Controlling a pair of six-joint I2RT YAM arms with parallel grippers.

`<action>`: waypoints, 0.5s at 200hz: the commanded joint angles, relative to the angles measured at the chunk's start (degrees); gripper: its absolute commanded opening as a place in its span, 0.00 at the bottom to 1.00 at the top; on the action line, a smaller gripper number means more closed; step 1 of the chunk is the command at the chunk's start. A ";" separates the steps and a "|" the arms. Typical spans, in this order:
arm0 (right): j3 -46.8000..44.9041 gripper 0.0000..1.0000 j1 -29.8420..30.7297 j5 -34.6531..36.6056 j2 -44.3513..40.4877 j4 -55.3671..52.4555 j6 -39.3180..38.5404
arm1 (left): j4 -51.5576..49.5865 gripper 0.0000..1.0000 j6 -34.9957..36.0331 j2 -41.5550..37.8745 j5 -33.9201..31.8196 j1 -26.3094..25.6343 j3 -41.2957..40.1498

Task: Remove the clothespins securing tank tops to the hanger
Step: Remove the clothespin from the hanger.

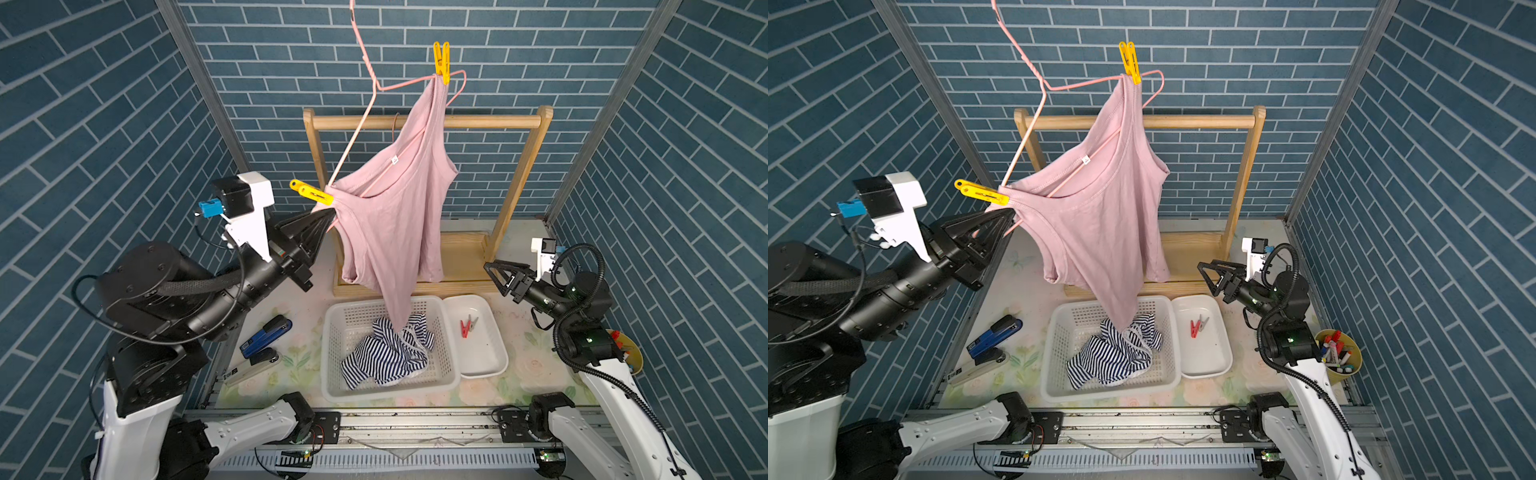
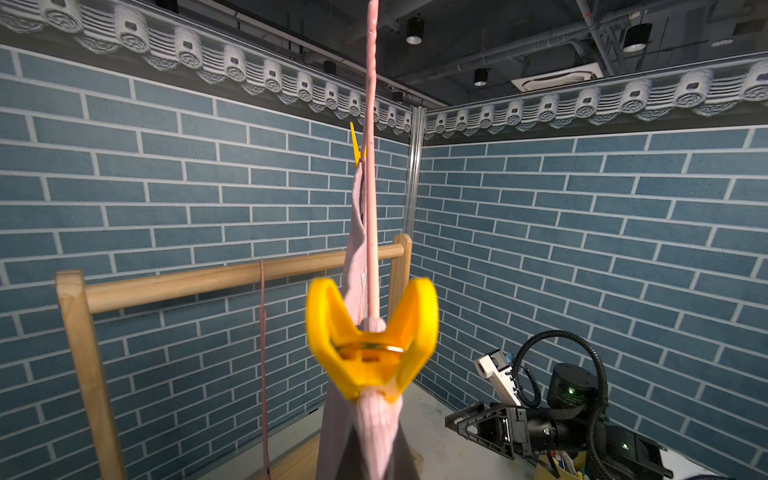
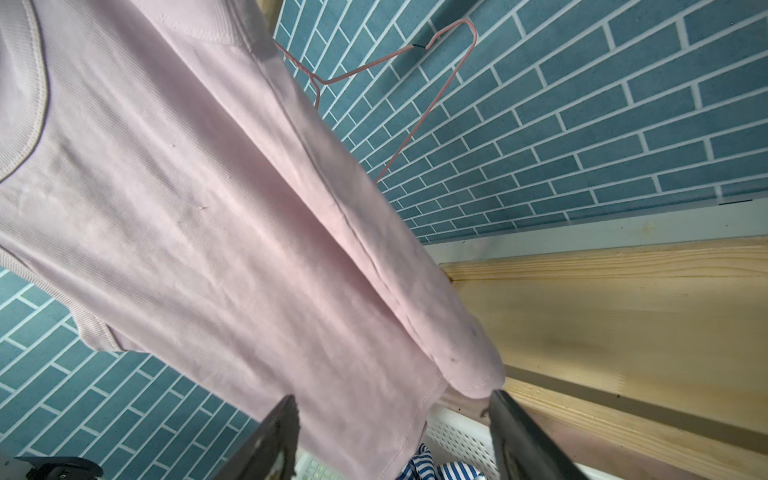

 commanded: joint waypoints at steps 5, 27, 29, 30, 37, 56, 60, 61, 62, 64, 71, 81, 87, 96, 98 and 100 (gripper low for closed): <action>1.05 0.72 0.40 0.26 0.05 1.06 -1.86 | 1.41 0.00 -0.01 -3.86 -1.85 0.09 -1.35; 1.99 0.73 0.49 0.18 0.61 0.51 -2.04 | 0.17 0.00 -0.19 -6.36 -2.50 0.09 -2.64; 1.99 0.73 0.51 0.16 0.62 0.51 -2.06 | 0.01 0.00 -0.17 -6.50 -2.56 0.09 -2.77; 2.08 0.73 0.50 0.15 0.69 0.51 -2.09 | -0.04 0.00 -0.17 -6.57 -2.58 0.09 -2.76; 2.15 0.73 0.49 0.22 0.87 0.50 -2.13 | -0.61 0.00 -0.18 -7.05 -2.71 0.09 -2.99; 2.64 0.73 0.58 0.37 1.54 0.67 -2.13 | -2.22 0.00 -0.02 -8.32 -2.86 0.09 -3.56; 2.69 0.72 0.58 0.41 1.74 0.62 -2.20 | -2.38 0.00 0.01 -8.66 -2.77 0.08 -3.86; 2.73 0.72 0.58 0.41 1.77 0.65 -2.21 | -2.43 0.00 0.01 -8.70 -2.72 0.09 -3.92; 2.76 0.72 0.58 0.41 1.79 0.71 -2.21 | -2.45 0.00 0.05 -8.77 -2.70 0.09 -3.95; 2.77 0.73 0.58 0.50 1.82 0.69 -2.21 | -2.55 0.00 0.02 -9.08 -2.64 0.09 -4.17; 2.94 0.72 0.59 0.57 2.14 0.80 -2.21 | -2.82 0.00 -0.01 -9.84 -2.38 0.09 -4.90; 3.19 0.72 0.67 0.67 2.73 0.74 -2.30 | -2.76 0.00 -0.36 -11.19 -2.07 0.09 -6.31; 3.32 0.73 0.67 0.59 2.98 0.70 -2.30 | -2.58 0.00 -0.67 -12.05 -1.93 0.09 -7.35; 3.85 0.73 0.71 0.35 3.57 0.71 -2.30 | -2.23 0.00 -0.99 -13.43 -1.65 0.09 -8.97; 3.95 0.72 0.74 0.27 3.72 0.65 -2.35 | -2.08 0.00 -1.05 -13.74 -1.39 0.05 -9.29; 4.06 0.72 0.71 0.29 3.82 0.63 -2.42 | -2.00 0.00 -1.11 -14.04 -1.19 0.04 -9.57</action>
